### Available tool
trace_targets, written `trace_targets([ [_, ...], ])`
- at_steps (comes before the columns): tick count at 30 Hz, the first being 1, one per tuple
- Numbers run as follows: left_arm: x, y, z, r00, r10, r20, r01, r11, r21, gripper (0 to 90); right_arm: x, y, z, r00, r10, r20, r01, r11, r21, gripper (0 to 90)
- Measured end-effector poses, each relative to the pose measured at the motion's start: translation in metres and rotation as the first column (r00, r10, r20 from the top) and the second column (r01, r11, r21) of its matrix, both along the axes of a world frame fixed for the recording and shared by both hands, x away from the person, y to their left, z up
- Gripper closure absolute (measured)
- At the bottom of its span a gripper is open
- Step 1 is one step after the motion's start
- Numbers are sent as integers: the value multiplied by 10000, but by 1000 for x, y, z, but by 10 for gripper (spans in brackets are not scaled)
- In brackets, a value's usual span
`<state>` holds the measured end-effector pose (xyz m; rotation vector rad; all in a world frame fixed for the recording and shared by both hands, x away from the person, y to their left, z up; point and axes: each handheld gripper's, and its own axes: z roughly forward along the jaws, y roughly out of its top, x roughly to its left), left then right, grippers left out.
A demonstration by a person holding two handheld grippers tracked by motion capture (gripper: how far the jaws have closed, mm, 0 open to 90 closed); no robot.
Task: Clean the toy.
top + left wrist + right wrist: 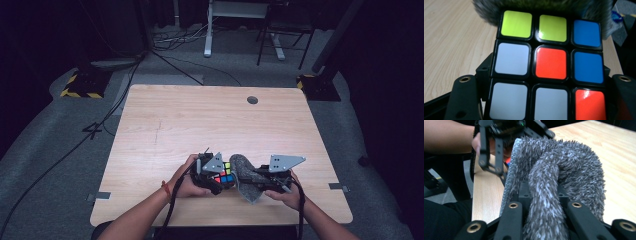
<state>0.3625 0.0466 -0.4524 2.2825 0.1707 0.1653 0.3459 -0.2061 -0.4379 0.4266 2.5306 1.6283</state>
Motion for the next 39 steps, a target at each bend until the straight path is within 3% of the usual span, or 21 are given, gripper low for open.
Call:
trace_targets([
  [6,-1,0,3,9997,-114,206,113,9999,19,330,-1,3,0,9999,-40,129,45,9993,-363,759],
  [12,-3,1,6,9992,-36,387,42,9999,-146,330,12,-1,-15,9967,-526,-621,440,9902,-1327,759],
  [15,-3,1,6,9991,-31,415,40,9998,-200,330,16,-3,-19,9939,-548,-952,428,9914,-1240,758],
  [17,-3,1,7,9990,-36,441,49,9996,-290,330,15,-4,-18,9945,-480,-936,379,9936,-1068,758],
  [23,-3,-1,5,9988,-103,469,105,9999,-41,331,2,0,0,9998,86,-160,-90,9996,-252,758],
  [25,-3,1,6,9989,-126,459,129,9999,-61,331,2,2,1,10000,-86,-15,85,9980,-623,758],
  [30,-4,6,12,9983,-38,578,73,9981,-606,331,13,-2,-15,9941,-714,-815,616,9911,-1178,759],
  [33,-5,8,17,9980,-148,613,207,9951,-968,331,16,-1,-19,9918,-879,-930,721,9843,-1612,759],
  [34,-5,9,19,9981,-206,575,270,9931,-1137,331,17,-1,-21,9913,-811,-1033,640,9852,-1593,759],
  [36,-7,8,18,9973,-342,644,410,9933,-1078,331,16,1,-23,9917,-678,-1094,496,9857,-1609,758],
  [38,-7,7,16,9976,-309,628,376,9932,-1098,330,14,2,-20,9928,-291,-1159,165,9940,-1085,758],
  [39,-6,8,16,9978,-270,606,337,9931,-1124,330,13,3,-17,9948,-306,-972,197,9936,-1112,757],
])
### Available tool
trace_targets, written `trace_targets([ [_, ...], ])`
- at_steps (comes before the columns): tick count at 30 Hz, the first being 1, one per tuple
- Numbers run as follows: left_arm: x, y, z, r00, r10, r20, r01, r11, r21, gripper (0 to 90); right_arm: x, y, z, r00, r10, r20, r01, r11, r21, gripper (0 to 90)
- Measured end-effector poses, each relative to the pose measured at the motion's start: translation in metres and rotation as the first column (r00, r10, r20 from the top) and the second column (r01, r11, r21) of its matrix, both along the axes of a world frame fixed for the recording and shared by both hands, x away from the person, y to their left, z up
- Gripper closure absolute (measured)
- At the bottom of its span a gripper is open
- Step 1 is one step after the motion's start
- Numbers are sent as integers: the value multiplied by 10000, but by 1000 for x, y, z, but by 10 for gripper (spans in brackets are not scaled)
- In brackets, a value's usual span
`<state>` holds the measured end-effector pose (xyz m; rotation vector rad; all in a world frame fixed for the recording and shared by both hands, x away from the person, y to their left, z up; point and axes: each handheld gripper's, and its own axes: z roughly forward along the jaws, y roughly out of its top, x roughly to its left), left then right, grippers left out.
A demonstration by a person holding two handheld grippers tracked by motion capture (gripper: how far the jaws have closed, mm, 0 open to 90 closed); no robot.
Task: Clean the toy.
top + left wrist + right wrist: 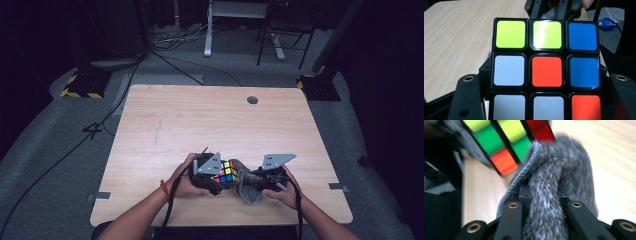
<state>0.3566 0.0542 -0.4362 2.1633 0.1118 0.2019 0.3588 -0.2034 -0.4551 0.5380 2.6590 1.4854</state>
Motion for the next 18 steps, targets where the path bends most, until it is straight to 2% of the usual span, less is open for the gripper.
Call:
trace_targets([
  [1,2,1,0,10000,-24,-73,24,10000,-83,329,0,0,1,10000,24,44,-25,10000,85,757],
  [2,2,1,-1,10000,5,-95,-6,10000,-82,329,0,-2,1,10000,76,-44,-74,9993,369,757],
  [4,3,1,-3,9999,98,-39,-98,9999,84,328,1,-5,2,9999,66,-108,-59,9979,647,757],
  [6,2,-1,-5,9999,113,-71,-110,9995,289,328,1,-9,5,9999,147,-65,-139,9942,1062,758],
  [8,2,-3,-7,9999,139,-42,-136,9977,669,329,-1,-10,8,9998,216,43,-219,9926,1194,758],
  [10,3,-4,-8,9999,55,-129,-47,9981,622,329,-3,-11,12,9993,217,299,-251,9930,1154,758],
  [13,3,-7,-11,9998,202,65,-208,9937,1104,329,-6,-12,17,9983,276,507,-343,9900,1367,759],
  [15,2,-10,-14,9999,147,-5,-146,9916,1283,330,-8,-10,20,9971,407,635,-493,9889,1399,759],
  [18,2,-9,-13,10000,44,5,-44,9935,1140,332,-11,-4,19,9956,451,822,-540,9925,1095,759],
])
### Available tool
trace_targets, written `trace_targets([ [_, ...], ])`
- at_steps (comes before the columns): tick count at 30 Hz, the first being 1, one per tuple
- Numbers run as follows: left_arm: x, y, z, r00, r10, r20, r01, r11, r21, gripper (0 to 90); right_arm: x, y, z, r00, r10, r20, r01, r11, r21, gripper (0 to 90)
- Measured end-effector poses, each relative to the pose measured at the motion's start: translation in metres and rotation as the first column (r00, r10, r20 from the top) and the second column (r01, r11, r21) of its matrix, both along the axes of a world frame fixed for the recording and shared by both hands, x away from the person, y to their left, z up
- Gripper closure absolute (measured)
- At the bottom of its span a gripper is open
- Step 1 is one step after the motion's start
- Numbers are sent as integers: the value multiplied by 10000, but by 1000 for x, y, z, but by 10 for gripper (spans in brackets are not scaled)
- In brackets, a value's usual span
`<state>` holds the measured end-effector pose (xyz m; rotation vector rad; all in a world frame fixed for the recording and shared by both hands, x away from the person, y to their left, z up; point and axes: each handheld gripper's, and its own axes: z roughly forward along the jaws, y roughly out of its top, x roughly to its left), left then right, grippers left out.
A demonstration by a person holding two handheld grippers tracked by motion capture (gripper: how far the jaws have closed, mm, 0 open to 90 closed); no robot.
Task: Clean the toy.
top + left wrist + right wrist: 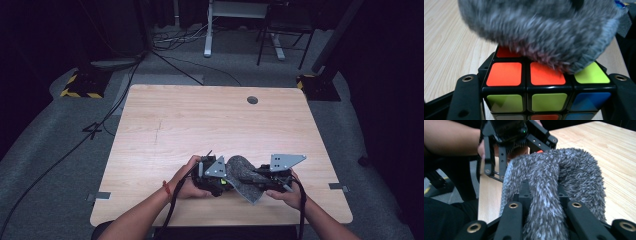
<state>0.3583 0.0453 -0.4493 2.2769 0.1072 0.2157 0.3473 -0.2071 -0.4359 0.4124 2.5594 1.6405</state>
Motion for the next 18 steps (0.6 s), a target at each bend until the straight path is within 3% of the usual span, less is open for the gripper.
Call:
trace_targets([
  [3,0,6,6,10000,90,-36,-92,9981,-610,333,2,-4,1,9991,-423,23,423,9991,20,760],
  [7,-2,8,11,9999,-102,92,111,9946,-1030,333,10,-7,-9,9956,-758,-546,743,9968,-285,760],
  [10,-4,7,12,9995,-280,130,293,9935,-1104,333,11,-1,-14,9961,-563,-679,514,9960,-728,759],
  [13,-2,6,9,9998,-175,4,174,9946,-1024,332,8,2,-12,9983,-217,-549,188,9984,-529,759],
  [18,1,5,6,9999,-70,-83,62,9957,-922,329,7,-1,-7,9992,-209,-346,204,9997,-140,760],
])
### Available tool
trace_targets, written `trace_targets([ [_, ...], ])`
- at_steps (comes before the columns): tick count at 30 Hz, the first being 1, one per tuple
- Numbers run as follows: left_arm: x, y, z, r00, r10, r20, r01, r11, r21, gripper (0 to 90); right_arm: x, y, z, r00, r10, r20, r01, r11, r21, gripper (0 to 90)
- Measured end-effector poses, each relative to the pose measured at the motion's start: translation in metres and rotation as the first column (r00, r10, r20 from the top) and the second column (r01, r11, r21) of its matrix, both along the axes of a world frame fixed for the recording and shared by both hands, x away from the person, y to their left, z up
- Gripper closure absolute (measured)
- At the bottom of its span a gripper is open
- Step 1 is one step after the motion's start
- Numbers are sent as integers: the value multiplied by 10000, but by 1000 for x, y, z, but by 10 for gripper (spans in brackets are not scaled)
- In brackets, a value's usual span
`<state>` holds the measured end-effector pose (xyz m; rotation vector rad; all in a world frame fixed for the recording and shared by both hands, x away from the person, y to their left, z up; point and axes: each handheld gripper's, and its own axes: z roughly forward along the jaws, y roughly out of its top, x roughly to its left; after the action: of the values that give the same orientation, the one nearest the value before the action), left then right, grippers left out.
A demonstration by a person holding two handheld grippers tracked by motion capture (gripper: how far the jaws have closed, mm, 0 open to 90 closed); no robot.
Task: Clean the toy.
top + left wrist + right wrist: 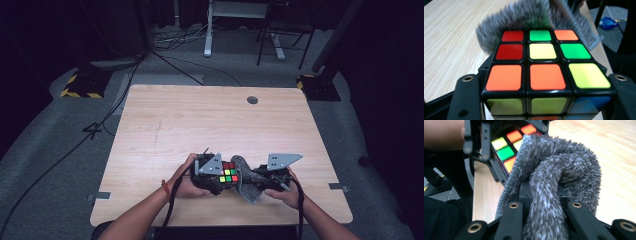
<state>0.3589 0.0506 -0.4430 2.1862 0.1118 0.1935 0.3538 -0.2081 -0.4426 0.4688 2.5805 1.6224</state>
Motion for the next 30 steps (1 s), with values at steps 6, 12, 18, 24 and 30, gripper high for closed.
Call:
trace_targets([
  [6,1,-2,0,10000,47,-20,-47,9998,184,331,-4,-1,9,9987,-44,504,44,10000,10,761],
  [12,1,2,6,9999,2,-148,-8,9992,-391,334,-3,3,2,9993,-256,273,265,9991,-331,761],
  [18,-2,7,14,10000,-38,-26,36,9966,-820,334,-3,14,-10,9999,-128,0,127,9923,-1234,761],
  [24,-2,7,14,10000,-76,-46,72,9971,-756,334,-1,17,-16,9998,-125,-170,98,9885,-1506,761],
  [30,1,5,8,9998,-1,-182,-7,9990,-450,334,-3,6,1,9991,-274,321,289,9985,-473,761],
])
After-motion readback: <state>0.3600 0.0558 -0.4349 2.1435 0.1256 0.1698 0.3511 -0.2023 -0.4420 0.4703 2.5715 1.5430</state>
